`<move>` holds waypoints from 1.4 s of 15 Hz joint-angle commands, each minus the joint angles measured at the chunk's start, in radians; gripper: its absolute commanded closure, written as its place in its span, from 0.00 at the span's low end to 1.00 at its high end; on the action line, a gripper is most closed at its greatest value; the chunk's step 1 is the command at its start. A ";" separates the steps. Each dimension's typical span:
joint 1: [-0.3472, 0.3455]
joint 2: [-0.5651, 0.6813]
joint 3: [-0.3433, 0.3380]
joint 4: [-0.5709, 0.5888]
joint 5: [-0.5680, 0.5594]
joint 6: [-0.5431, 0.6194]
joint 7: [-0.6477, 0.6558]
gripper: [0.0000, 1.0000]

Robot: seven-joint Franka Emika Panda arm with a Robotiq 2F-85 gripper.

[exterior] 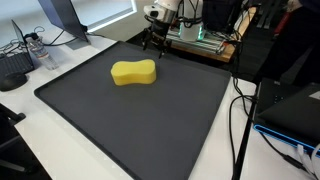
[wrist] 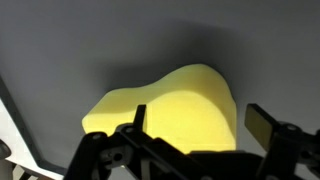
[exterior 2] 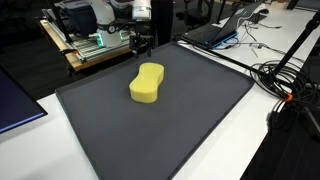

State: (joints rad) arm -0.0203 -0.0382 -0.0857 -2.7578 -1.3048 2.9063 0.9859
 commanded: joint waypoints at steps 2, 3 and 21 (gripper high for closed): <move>-0.030 0.004 -0.037 0.000 0.000 0.045 -0.023 0.00; -0.041 0.005 -0.050 0.000 0.000 0.057 -0.028 0.00; -0.461 0.386 -0.158 0.119 -0.365 0.843 0.106 0.00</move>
State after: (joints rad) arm -0.4288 0.3013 -0.2348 -2.7228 -1.4742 3.6343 0.8961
